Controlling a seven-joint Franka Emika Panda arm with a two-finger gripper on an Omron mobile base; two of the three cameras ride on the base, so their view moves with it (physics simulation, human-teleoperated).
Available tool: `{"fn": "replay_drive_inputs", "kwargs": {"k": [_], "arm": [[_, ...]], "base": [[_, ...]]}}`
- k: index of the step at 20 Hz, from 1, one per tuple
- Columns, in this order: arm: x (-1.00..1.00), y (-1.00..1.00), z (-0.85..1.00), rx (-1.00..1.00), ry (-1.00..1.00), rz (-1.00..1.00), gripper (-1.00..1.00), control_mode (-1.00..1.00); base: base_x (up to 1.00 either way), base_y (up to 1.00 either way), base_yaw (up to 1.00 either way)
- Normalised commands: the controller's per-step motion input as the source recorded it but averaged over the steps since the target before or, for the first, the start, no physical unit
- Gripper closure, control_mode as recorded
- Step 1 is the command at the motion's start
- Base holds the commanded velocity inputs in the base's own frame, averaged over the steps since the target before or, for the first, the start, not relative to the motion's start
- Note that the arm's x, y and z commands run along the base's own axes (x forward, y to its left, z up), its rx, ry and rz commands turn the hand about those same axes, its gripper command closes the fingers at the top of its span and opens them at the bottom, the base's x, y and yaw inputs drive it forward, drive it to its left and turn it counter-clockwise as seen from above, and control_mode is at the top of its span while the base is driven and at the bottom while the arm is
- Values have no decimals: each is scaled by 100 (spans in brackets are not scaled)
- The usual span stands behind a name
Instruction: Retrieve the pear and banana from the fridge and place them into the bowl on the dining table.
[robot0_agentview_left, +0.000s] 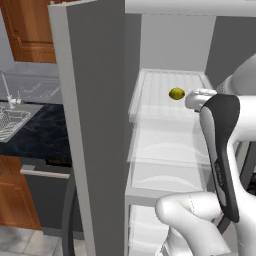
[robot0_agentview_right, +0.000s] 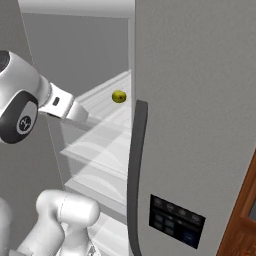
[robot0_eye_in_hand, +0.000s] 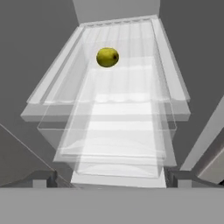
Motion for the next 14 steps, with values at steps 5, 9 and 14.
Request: {"fn": "replay_drive_inputs", "kwargs": {"k": [5, 9, 14], "arm": [[45, 0, -5, -3, -6, -1, -100, -100], [52, -7, -2, 0, 0, -2, -100, -100], [54, -17, -4, 0, 0, -2, -100, -100]], "base": [[0, 0, 0], [0, 0, 0], [0, 0, 0]]}}
